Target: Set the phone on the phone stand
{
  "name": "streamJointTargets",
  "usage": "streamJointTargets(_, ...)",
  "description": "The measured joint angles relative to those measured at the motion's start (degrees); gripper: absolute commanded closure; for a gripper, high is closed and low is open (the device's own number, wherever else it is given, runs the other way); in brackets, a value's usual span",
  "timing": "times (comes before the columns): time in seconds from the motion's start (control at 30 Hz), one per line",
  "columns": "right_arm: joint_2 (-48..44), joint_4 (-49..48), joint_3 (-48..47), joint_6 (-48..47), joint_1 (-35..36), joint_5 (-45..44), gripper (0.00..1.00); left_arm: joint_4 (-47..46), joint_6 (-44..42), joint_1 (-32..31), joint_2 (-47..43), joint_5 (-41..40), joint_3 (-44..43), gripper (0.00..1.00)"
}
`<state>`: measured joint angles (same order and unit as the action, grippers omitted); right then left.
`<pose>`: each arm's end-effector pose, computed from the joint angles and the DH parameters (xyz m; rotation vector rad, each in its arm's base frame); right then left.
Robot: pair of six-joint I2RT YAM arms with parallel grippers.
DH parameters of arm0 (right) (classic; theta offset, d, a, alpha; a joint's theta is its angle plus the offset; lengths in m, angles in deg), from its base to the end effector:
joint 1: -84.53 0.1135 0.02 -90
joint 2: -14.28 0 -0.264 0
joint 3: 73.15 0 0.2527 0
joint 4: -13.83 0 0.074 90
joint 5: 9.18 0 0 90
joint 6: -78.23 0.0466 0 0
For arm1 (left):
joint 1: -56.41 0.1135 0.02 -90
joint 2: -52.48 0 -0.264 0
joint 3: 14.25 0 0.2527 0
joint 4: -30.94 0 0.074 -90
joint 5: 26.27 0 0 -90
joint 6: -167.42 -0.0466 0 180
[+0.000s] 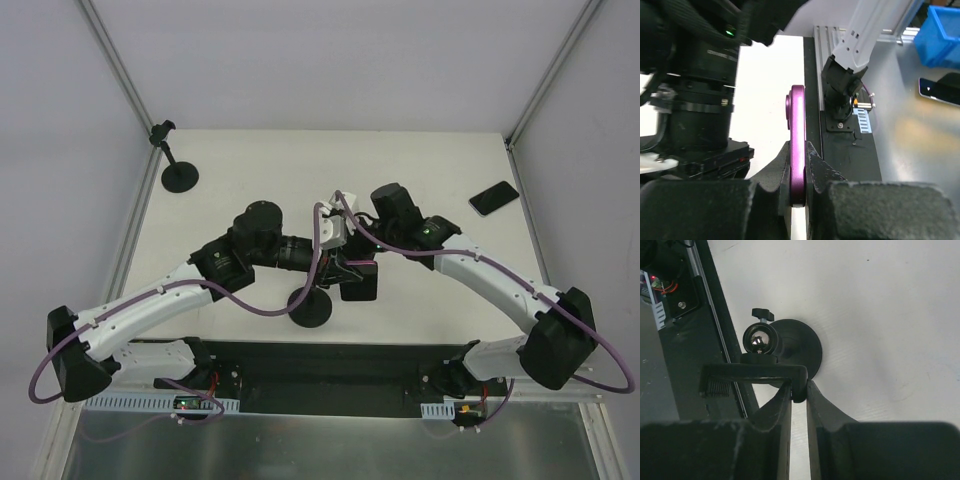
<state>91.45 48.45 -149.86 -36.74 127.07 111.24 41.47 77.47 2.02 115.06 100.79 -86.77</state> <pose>0.2106 0.2253 0.3033 -1.4552 1.6277 0.7525 0.1277 -0.2265 0.3903 1.2307 1.2084 -1.2290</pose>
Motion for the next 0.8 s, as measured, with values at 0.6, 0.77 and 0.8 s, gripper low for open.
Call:
streamJointTargets(0.6,2.19,2.93,-1.9,-2.82,-3.13,8.13,1.0,-2.21,-6.91,8.5,5.7,8.55,-0.11,1.0)
streamJointTargets(0.77,2.19,2.95,-1.95,-2.89,-3.45,8.15,1.0,-2.69,-6.23,9.51,7.54,10.64,-0.11,1.0)
streamJointTargets(0.8,2.19,2.93,-1.95,-2.91,-3.45,8.02,1.0,-2.82,-5.66,9.6,7.69,10.75,-0.02,1.0)
